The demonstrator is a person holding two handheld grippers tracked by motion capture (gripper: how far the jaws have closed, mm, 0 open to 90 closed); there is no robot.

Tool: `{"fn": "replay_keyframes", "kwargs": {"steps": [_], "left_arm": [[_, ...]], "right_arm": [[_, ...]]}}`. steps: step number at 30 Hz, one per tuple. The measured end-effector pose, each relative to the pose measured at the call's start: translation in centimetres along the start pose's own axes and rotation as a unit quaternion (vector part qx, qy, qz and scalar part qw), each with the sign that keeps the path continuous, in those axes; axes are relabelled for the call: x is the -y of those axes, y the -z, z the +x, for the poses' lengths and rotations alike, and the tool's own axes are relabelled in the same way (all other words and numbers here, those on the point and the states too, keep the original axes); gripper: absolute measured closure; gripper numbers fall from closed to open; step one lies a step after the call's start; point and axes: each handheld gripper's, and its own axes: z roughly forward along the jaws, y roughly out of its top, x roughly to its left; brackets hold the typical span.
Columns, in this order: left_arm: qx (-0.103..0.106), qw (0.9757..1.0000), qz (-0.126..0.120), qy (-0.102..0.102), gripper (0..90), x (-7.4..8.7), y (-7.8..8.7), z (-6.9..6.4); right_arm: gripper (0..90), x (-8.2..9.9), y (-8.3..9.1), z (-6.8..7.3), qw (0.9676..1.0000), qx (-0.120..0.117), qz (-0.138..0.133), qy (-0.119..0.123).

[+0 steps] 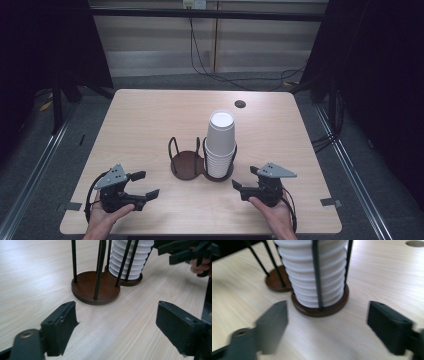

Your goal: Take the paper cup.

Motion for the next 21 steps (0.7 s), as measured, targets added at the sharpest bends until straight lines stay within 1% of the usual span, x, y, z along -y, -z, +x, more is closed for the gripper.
{"fn": "replay_keyframes", "kwargs": {"steps": [1,2,4,6,7,9,11,13,14,15,16,17,19,20,21], "left_arm": [[-0.003,1.0,0.002,0.0,16.0,0.0,-0.1,0.0],[-0.007,1.0,0.007,0.0,15.9,0.0,-0.1,0.0],[-0.005,0.9999,0.011,0.002,16.0,0.0,-0.2,0.0],[0.011,0.9998,0.015,0.003,16.0,0.1,-0.1,0.0],[0.013,0.9998,0.014,0.007,16.0,0.1,-0.1,0.0],[0.019,0.9996,0.014,0.015,16.1,0.1,0.0,0.1],[0.013,0.9998,0.013,0.013,16.1,0.1,0.3,0.2],[0.011,0.9997,0.01,0.017,16.2,0.1,0.4,0.1],[0.009,0.9998,0.009,0.017,16.2,0.1,0.5,0.1],[0.008,0.9998,0.009,0.016,16.2,0.1,0.6,0.1],[0.01,0.9998,0.006,0.019,16.2,0.1,0.6,0.1],[0.011,0.9998,0.007,0.017,16.2,0.1,0.7,0.0],[0.014,0.9997,0.01,0.018,16.2,0.2,0.8,0.0],[0.013,0.9997,0.009,0.018,16.3,0.2,0.8,0.0],[0.014,0.9997,0.01,0.018,16.3,0.2,0.9,0.0]], "right_arm": [[15.9,0.1,-0.1,0.0,1.0,-0.002,0.005,0.0],[16.2,0.1,0.0,0.0,1.0,-0.008,0.006,0.001],[15.4,0.0,0.0,0.1,0.9999,-0.009,0.007,0.0],[16.1,-0.1,0.0,0.1,0.9998,-0.015,0.009,-0.001],[16.8,-0.1,0.0,0.0,0.9997,-0.021,0.014,-0.001],[20.6,-0.2,0.2,-0.1,0.9995,-0.03,0.013,-0.001],[23.4,-0.3,0.4,-0.2,0.999,-0.043,0.006,-0.005],[23.6,-0.5,0.6,0.0,0.9992,-0.039,0.009,-0.001],[24.4,-0.6,0.7,0.0,0.9992,-0.041,0.006,0.003],[26.5,-0.7,0.9,0.1,0.9993,-0.037,0.006,0.005],[27.0,-0.8,1.0,0.1,0.9992,-0.04,0.005,0.004],[27.5,-1.0,1.1,0.2,0.9989,-0.047,0.004,0.005],[28.7,-1.3,1.4,0.3,0.9989,-0.046,-0.002,0.01],[29.7,-1.5,1.5,0.3,0.9987,-0.05,-0.005,0.006],[29.6,-1.6,1.6,0.3,0.9985,-0.055,-0.002,-0.001]]}}
